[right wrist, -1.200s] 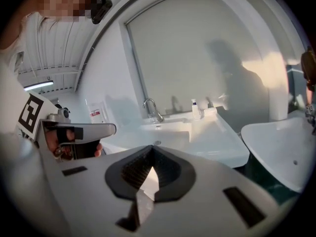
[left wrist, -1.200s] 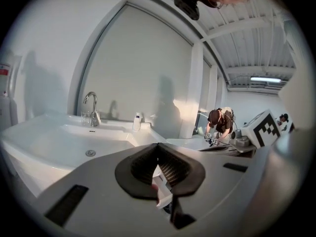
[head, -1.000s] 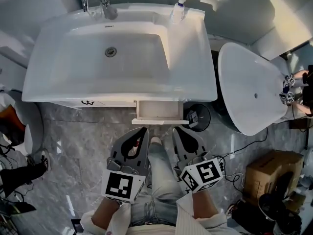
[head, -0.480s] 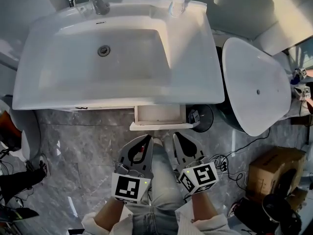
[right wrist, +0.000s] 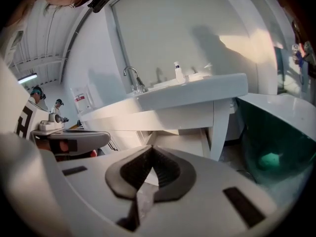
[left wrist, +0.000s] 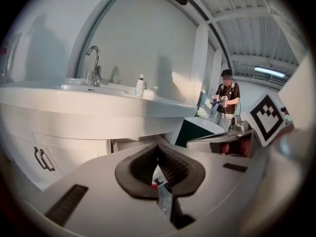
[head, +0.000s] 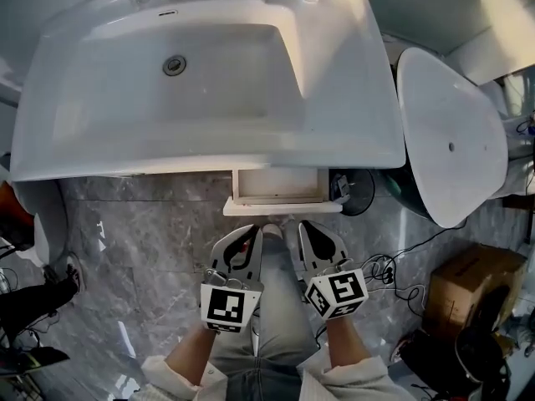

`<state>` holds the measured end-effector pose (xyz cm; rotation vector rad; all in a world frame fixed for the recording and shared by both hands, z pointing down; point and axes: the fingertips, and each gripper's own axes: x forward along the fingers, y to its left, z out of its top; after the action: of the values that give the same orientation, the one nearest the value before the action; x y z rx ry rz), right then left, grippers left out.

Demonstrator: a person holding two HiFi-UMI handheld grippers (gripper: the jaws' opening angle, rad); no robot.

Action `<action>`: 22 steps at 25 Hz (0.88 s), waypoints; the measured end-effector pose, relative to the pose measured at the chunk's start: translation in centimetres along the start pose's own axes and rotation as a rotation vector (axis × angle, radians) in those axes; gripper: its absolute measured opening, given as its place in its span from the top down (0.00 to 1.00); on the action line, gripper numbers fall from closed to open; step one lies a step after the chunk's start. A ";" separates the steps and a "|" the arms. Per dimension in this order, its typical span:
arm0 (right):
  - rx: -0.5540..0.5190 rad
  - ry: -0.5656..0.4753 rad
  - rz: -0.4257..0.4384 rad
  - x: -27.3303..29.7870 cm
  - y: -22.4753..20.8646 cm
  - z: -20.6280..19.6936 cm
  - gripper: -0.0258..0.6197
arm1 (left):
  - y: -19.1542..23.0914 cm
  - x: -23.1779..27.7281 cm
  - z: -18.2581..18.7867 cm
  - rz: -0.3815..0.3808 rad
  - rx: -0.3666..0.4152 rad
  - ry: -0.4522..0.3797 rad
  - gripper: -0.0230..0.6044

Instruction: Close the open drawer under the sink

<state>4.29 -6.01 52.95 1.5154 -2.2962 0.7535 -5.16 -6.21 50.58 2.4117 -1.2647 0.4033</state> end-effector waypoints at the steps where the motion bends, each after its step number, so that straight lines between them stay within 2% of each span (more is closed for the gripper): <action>1: 0.001 0.005 -0.001 0.3 -0.2 -0.6 0.95 | 0.1 0.2 -0.6 0.001 0.004 0.006 0.94; 10: -0.005 0.070 -0.018 2.7 -1.1 -5.6 0.95 | 0.5 2.1 -6.1 -0.038 0.031 0.088 0.94; 18: 0.009 0.100 -0.052 4.2 -2.5 -8.0 0.95 | 0.2 3.8 -9.2 -0.068 0.060 0.151 0.94; 22: 0.000 0.117 -0.075 4.2 -3.3 -8.8 0.95 | 0.4 4.0 -10.3 -0.056 0.052 0.168 0.94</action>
<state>5.17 -5.26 63.20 1.5067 -2.1430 0.7992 -4.01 -4.51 61.41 2.3928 -1.1247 0.6148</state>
